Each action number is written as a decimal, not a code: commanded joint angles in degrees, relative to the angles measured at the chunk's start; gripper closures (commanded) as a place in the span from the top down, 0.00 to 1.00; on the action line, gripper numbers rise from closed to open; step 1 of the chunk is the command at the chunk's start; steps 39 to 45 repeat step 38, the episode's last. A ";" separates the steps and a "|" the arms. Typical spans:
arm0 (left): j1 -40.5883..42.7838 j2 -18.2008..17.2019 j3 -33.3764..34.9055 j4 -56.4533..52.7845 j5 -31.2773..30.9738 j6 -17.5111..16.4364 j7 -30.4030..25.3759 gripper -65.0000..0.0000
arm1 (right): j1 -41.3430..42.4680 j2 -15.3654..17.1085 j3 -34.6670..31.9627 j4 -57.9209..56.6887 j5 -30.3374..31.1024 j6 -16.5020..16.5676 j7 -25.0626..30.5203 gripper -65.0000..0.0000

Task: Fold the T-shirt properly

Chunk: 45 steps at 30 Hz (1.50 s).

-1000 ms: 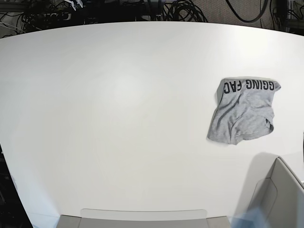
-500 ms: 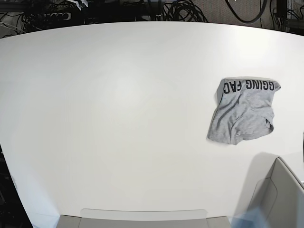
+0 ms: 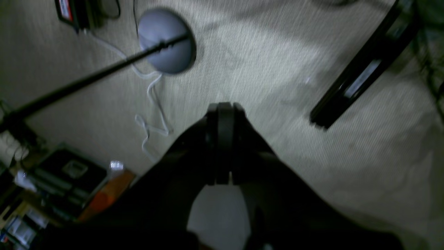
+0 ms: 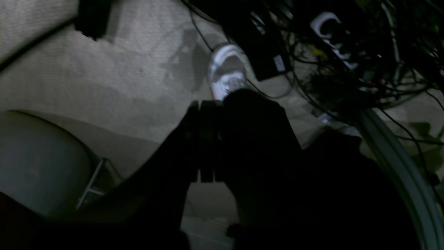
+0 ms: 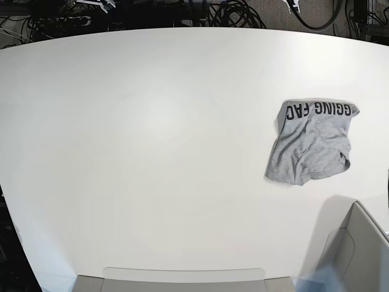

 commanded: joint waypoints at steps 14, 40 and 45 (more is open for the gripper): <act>-1.02 -6.58 0.21 0.18 0.13 0.34 -0.92 0.00 | -0.28 0.23 0.67 0.09 0.08 0.24 0.06 0.00; -2.25 -5.88 15.06 0.09 -0.05 0.51 -6.20 0.00 | -0.45 -0.65 0.58 -1.93 9.05 0.24 -0.47 0.00; -2.25 -5.88 15.06 0.09 -0.05 0.51 -6.20 0.00 | -0.45 -0.65 0.58 -1.93 9.05 0.24 -0.47 0.00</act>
